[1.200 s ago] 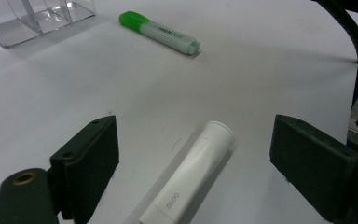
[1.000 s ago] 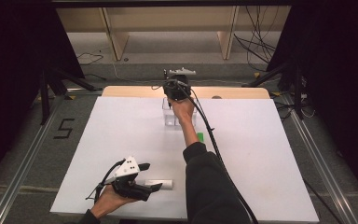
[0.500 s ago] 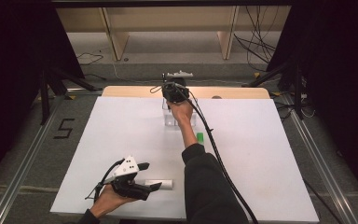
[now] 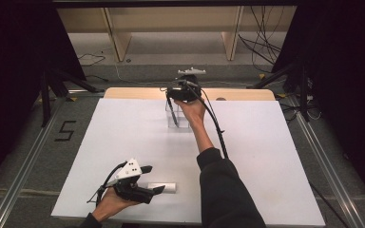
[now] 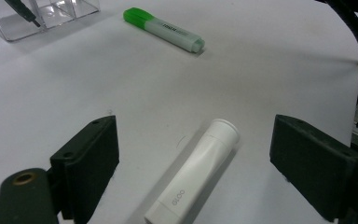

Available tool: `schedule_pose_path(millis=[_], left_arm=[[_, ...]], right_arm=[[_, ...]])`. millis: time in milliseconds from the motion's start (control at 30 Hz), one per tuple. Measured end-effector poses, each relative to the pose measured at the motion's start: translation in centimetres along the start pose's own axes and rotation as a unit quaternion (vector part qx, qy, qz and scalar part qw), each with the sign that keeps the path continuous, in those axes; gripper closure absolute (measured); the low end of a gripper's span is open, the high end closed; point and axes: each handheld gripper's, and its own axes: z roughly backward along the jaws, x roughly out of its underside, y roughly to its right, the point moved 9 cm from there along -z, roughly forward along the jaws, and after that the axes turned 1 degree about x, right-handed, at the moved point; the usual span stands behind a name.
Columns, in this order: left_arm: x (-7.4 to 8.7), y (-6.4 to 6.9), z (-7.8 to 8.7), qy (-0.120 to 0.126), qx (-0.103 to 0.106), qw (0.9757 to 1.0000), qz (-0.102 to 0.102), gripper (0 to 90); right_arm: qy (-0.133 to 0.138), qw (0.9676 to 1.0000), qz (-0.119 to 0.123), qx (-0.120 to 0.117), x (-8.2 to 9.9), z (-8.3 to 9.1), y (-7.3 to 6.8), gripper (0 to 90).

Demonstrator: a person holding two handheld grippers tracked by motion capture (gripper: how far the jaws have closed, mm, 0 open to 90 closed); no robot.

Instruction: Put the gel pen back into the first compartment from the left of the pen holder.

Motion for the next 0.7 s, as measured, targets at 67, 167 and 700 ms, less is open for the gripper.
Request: schedule_pose_path(millis=[67, 167, 700], left_arm=[[0.0, -0.1, 0.0, 0.0, -0.001, 1.0, 0.001, 15.2], [0.0, -0.2, 0.0, 0.0, -0.002, 1.0, 0.003, 15.2], [0.0, -0.2, -0.1, 0.0, -0.002, 1.0, 0.009, 15.2]], right_arm=[[-0.01, 0.9999, -0.001, 0.002, 0.3, 0.7, 0.4, 36.7], [-0.024, 0.9997, 0.002, 0.008, 0.9, 1.8, 1.1, 34.5], [-0.069, 0.9976, -0.01, 0.001, 6.3, 5.8, 3.6, 31.7]])
